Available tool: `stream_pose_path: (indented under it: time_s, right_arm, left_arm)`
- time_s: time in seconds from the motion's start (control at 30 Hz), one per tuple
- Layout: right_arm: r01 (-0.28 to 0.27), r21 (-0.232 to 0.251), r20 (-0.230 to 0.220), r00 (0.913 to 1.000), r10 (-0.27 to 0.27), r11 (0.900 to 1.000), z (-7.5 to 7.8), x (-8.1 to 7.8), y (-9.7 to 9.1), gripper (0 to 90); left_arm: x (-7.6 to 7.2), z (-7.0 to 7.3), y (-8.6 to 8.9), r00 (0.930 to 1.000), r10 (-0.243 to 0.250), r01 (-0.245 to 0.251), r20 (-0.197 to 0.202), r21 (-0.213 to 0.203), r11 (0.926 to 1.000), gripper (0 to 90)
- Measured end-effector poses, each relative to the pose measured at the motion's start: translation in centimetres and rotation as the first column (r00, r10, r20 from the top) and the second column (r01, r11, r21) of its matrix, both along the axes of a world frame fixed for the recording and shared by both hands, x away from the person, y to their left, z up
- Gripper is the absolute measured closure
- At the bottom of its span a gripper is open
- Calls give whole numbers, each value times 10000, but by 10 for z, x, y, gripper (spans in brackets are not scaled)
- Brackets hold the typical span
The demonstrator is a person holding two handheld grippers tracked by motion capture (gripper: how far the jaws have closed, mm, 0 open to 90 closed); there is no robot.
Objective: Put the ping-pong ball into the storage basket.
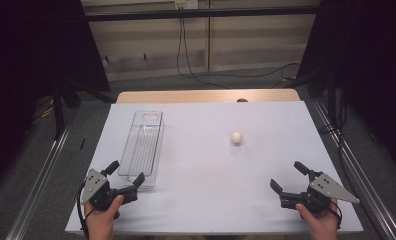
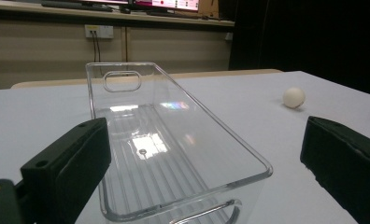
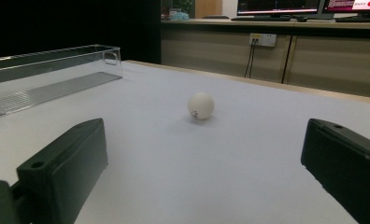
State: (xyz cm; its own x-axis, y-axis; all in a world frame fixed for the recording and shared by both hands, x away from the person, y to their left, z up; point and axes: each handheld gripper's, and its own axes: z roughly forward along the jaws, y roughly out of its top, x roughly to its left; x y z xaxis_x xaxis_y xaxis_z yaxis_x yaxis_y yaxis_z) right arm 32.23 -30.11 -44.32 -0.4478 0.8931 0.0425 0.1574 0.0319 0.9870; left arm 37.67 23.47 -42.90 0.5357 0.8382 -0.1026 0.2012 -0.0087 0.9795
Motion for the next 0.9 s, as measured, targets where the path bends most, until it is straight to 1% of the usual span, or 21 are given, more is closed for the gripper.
stream_pose_path:
  time_s: [0.03, 0.17, 0.2, 0.27, 0.3, 0.4, 0.43, 0.53, 0.57, 0.67, 0.8, 0.83, 0.87, 0.9]
  right_arm:
    - [-4, -7, 10, 10000, 4, 10000, 0, 0, 0, 0]
    - [-84, -23, -29, 10000, 84, 10000, 0, -1, -1, 1]
    - [-80, -28, -30, 10000, 80, 10000, 0, -1, -1, 1]
    - [-58, -18, -8, 10000, 58, 10000, 0, 0, 0, 1]
    - [-52, -5, -40, 10000, 52, 10000, 0, 0, 0, 1]
    - [-57, -11, -45, 10000, 57, 10000, 0, 0, 0, 1]
    - [-70, -23, -46, 10000, 70, 10000, 0, 0, 0, 1]
    - [-95, -80, -38, 9999, 95, 9999, 0, 0, -1, 1]
    - [-69, -47, -42, 10000, 69, 10000, -1, 0, -1, 1]
    - [-47, -55, -61, 10000, 47, 10000, 0, -1, -1, 1]
    - [-115, -46, -60, 9999, 114, 9999, 0, -1, -1, 1]
    - [-133, -58, -85, 9999, 133, 9999, -1, -1, -1, 1]
    - [-133, -58, -85, 9999, 133, 9999, -1, -1, -1, 1]
    - [-151, -49, -93, 9998, 150, 9999, -1, -1, 0, 1]
  left_arm:
    - [0, 1, -1, 10000, 3, -3, 27, 92, 10000, 19]
    - [0, 2, -2, 10000, 65, -64, -18, 144, 9999, 19]
    - [0, 2, -3, 10000, -30, 30, -34, 102, 9999, 19]
    - [1, 3, -3, 10000, 7, -8, 31, 216, 9998, 19]
    - [0, 4, -3, 10000, -71, 71, 6, 168, 9998, 19]
    - [0, 4, -4, 10000, -41, 40, 17, 232, 9997, 19]
    - [0, 5, -5, 10000, -25, 25, -25, 163, 9999, 19]
    - [0, 6, -5, 9999, -104, 105, -21, 153, 9998, 19]
    - [0, 7, -6, 9999, -96, 98, -67, 255, 9996, 18]
    - [0, 8, -7, 9998, -190, 192, -61, 258, 9995, 18]
    - [0, 9, -9, 10000, -79, 80, -54, 190, 9998, 18]
    - [1, 9, -10, 9998, -189, 189, -32, 195, 9996, 18]
    - [1, 9, -10, 9998, -189, 189, -32, 195, 9996, 18]
    - [1, 10, -10, 9996, -276, 277, -28, 284, 9992, 18]
